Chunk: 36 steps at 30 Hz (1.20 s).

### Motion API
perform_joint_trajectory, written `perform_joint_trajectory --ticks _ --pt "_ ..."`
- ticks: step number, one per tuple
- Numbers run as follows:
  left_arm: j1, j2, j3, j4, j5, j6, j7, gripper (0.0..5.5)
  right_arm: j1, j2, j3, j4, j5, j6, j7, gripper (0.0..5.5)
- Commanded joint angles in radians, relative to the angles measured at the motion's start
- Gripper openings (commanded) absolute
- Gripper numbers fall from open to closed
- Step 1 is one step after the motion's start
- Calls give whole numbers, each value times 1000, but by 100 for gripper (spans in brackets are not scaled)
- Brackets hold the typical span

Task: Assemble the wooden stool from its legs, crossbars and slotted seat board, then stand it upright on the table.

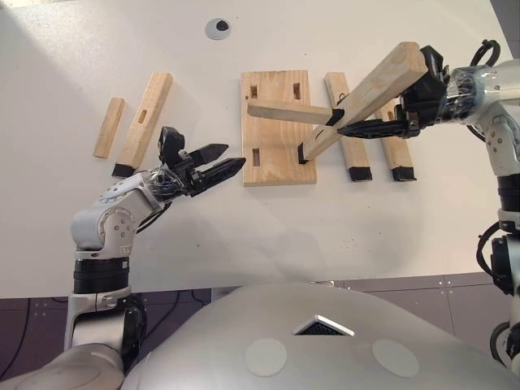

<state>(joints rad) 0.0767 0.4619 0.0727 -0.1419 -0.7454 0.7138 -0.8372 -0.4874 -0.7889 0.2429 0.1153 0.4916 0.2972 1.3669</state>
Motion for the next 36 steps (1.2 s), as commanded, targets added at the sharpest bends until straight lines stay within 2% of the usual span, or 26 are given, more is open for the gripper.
perform_joint_trajectory --ticks 1,5,8,14,16,23,25,26,31,34,36 --pt "5 -9 4 -21 23 -22 25 421 80 -74 140 22 -248 93 -88 203" --pt "2 -13 2 -26 14 -11 27 421 91 -84 203 -113 -286 148 -134 203" --pt "0 -20 1 -29 12 -10 32 421 99 -87 209 -160 -270 201 -161 203" --pt "3 -30 10 -28 12 -12 42 421 75 -67 117 -176 -179 272 -203 203" --pt "-1 -37 10 -28 9 -11 46 421 48 -62 87 -156 -161 282 -205 250" --pt "-8 -52 13 -31 6 -15 53 421 43 -72 -37 -171 -121 328 -193 361" --pt "-9 -51 15 -28 8 -13 56 421 83 -54 -78 -181 -132 344 -257 396" --pt "-11 -52 20 -18 14 -10 72 421 108 -30 -104 -190 -138 372 -322 396" --pt "-44 -89 64 65 79 -87 182 421 230 194 -247 -317 -83 629 -677 396" --pt "-95 -119 108 115 99 -141 243 421 304 282 -275 -363 -83 672 -796 396" --pt "-106 -125 119 121 99 -146 254 421 338 296 -272 -364 -113 666 -845 396"
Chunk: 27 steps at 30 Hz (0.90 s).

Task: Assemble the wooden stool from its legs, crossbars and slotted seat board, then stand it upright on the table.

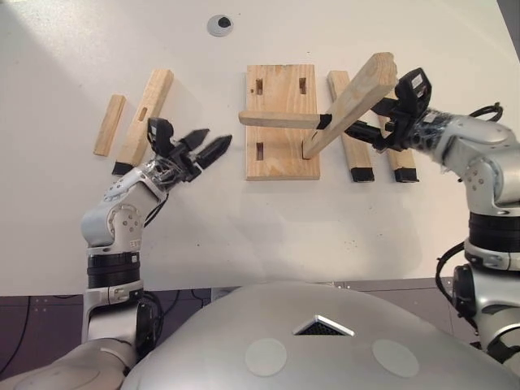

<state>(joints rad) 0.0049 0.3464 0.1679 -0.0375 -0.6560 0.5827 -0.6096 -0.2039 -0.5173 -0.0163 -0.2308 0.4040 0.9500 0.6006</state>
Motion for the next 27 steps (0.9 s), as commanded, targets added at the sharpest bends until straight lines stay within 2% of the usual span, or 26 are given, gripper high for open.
perform_joint_trajectory --ticks 1,9,18,20,24,27 --pt "-35 -11 27 15 9 -15 29 421 80 23 -2 -13 -47 -5 -102 396" --pt "-43 -17 28 12 6 -5 32 421 153 54 40 4 -89 -36 -165 396" --pt "-60 -46 30 23 25 -36 62 421 153 48 65 24 -143 -51 -209 239" --pt "-65 -47 36 26 21 -36 53 421 134 65 36 29 -132 -63 -220 204" --pt "-130 -6 63 58 -13 -24 -12 421 -3 174 -141 82 -15 -187 -243 202" --pt "-216 46 96 49 -66 19 -58 421 -125 203 -243 111 73 -310 -199 202"
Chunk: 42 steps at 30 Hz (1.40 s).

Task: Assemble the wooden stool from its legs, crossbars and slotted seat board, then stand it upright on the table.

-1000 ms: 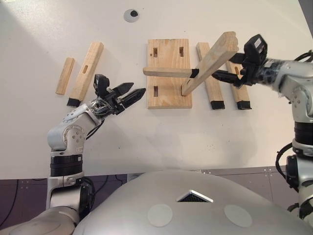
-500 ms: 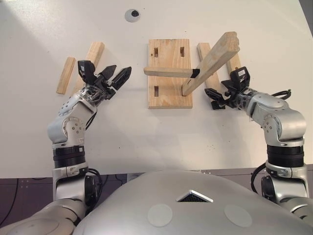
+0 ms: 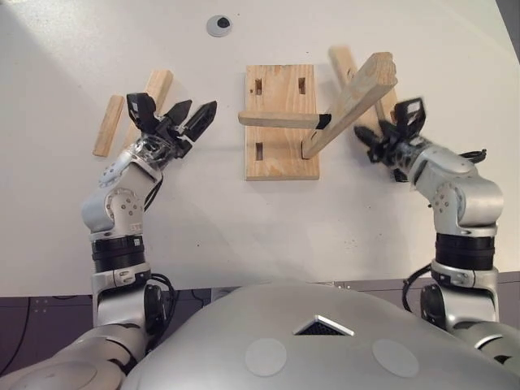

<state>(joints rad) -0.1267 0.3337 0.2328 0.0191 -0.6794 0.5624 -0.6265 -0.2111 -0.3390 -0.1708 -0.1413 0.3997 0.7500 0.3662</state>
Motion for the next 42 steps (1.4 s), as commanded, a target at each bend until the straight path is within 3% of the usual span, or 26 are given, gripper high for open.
perform_joint_trajectory --ticks 1,4,7,12,19,31,38,39,42 --pt "-115 82 43 -33 -80 69 -64 421 -154 22 -112 26 110 -149 67 202" --pt "-273 122 92 -127 -284 200 -93 421 -263 -10 -166 -11 283 -181 232 202" --pt "-425 94 96 -184 -516 321 -45 421 -358 -58 -178 -64 479 -81 349 202" --pt "-566 22 50 -224 -691 362 59 421 -438 -140 -104 -173 680 91 432 202" --pt "-622 -59 -18 -267 -710 315 126 421 -421 -170 -67 -221 764 148 432 202" --pt "-611 -31 -12 -296 -765 304 71 213 -400 -185 -51 -241 795 163 422 202" --pt "-598 -22 -30 -302 -719 276 59 208 -410 -187 -40 -223 790 170 379 202" --pt "-596 -19 -32 -294 -696 265 53 207 -411 -192 -37 -218 788 169 377 239" --pt "-596 10 -26 -257 -627 234 18 204 -409 -217 -36 -222 798 171 393 282"
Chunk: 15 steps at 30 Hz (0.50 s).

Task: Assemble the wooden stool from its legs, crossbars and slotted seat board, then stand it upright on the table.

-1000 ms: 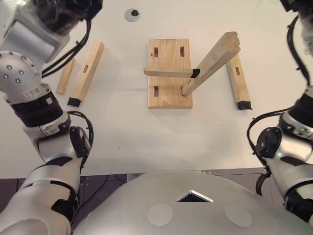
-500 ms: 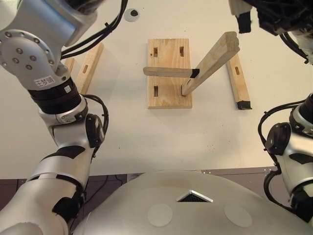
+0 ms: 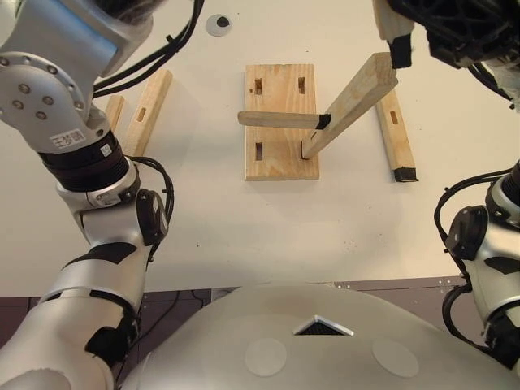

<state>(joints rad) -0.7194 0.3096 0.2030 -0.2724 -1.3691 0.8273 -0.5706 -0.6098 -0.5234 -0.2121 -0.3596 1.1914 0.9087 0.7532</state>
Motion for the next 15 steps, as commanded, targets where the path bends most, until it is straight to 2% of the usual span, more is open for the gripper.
perform_joint_trajectory --ticks 1,3,9,15 --pt "-6 51 14 57 81 -37 -55 203 -11 -41 1 -4 11 13 11 303" --pt "-5 82 33 97 108 -44 -85 201 -16 -52 -2 0 6 7 23 327" --pt "94 208 69 234 265 -111 -247 199 -21 -108 -58 49 -19 -22 61 327" --pt "289 257 38 314 417 -177 -422 199 -12 -155 -100 184 -134 -106 89 327"
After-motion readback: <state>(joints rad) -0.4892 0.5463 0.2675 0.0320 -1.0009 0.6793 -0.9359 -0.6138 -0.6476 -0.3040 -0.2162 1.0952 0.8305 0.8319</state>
